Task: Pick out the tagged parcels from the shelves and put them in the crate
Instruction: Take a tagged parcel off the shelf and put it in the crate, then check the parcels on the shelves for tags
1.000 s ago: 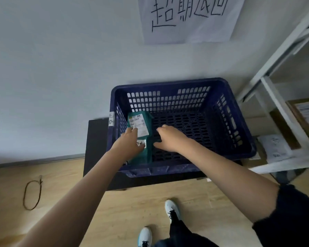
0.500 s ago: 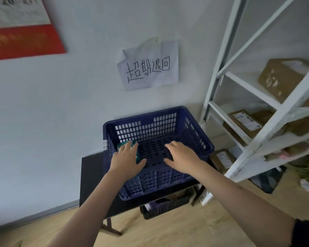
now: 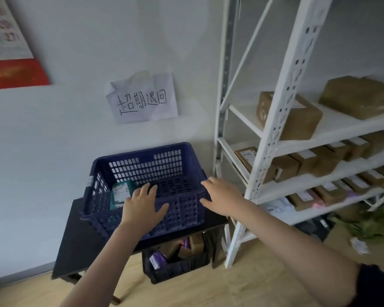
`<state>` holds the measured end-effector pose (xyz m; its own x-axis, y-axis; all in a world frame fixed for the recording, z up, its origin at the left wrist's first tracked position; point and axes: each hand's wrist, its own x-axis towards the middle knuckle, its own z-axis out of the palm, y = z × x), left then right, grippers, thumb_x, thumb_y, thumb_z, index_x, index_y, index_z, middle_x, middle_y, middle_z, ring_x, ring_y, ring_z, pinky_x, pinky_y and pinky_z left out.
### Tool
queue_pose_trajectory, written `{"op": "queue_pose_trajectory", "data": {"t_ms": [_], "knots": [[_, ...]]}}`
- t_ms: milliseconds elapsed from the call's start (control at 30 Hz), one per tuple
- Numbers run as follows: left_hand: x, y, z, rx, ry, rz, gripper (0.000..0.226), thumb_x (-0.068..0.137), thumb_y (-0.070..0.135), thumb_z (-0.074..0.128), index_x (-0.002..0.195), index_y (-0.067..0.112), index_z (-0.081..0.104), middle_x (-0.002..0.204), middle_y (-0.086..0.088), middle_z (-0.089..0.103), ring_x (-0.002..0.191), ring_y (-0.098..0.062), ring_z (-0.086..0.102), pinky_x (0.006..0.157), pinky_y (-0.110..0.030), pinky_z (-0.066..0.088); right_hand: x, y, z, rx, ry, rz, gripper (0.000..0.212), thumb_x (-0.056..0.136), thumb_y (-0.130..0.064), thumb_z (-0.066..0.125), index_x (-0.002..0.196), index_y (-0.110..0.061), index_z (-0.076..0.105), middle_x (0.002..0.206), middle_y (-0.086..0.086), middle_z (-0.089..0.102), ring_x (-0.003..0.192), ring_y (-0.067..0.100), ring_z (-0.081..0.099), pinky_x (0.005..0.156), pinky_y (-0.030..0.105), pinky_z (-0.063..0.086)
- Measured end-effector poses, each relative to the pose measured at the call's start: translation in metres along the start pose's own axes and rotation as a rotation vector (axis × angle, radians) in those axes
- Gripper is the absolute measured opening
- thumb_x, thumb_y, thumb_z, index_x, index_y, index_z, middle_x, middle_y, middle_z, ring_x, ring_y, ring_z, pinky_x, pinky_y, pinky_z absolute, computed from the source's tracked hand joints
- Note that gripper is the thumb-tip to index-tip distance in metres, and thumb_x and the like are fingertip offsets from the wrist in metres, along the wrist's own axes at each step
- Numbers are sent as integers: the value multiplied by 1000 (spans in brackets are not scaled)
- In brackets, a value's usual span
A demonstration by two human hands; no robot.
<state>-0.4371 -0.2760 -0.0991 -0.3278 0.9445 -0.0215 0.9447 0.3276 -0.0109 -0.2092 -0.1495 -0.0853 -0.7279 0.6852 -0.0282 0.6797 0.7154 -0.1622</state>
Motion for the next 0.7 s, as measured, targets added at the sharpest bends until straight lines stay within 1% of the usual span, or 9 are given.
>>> {"op": "queue_pose_trajectory", "data": {"t_ms": [100,167,233,367,467,567,633,700], "knots": [[-7,59,-2,-60,34,33,77,97,68,35,158,22,23,163,0,26,146,-25,31,110,-43,40,-27,40,-7,16,28,6,45,99,-46,55,134,-16,52,127,2,54,120,24,55,94,38,51],[-7,102,-5,-115,32,94,72,98,63,39,156,23,27,160,3,32,143,-21,36,109,-40,40,-46,67,-15,36,18,45,50,99,-46,55,139,-16,49,129,2,53,119,25,55,92,37,50],[-4,135,-9,-151,47,151,68,98,60,43,154,24,31,156,5,38,139,-19,41,107,-39,41,-58,88,-17,21,18,62,52,98,-47,54,140,-16,48,128,3,53,117,25,56,90,39,51],[16,208,-15,-120,53,218,67,96,61,44,151,24,36,152,4,41,135,-22,44,104,-42,43,-80,147,-28,3,17,105,50,97,-45,57,137,-16,50,128,3,56,114,25,57,89,40,52],[29,255,-12,-90,62,264,62,95,60,44,143,22,43,145,3,46,127,-22,50,97,-41,46,-92,190,-34,25,23,117,48,98,-45,58,138,-19,50,126,1,55,113,24,58,87,37,51],[40,297,-6,-136,93,279,57,93,61,45,138,26,46,136,6,50,119,-20,52,92,-39,47,-97,232,-39,24,29,102,50,100,-45,54,143,-19,46,135,1,51,121,24,54,87,36,47],[48,323,-3,-164,101,261,60,93,60,46,143,27,43,137,7,50,121,-19,52,93,-38,48,-99,257,-41,24,33,94,55,102,-44,53,149,-18,41,143,2,48,127,24,52,91,37,46],[56,348,-2,-159,101,236,63,94,59,45,147,25,40,143,5,48,126,-20,49,98,-38,47,-101,283,-44,41,12,85,58,102,-45,52,151,-18,39,147,2,46,129,24,51,92,37,46]]}}
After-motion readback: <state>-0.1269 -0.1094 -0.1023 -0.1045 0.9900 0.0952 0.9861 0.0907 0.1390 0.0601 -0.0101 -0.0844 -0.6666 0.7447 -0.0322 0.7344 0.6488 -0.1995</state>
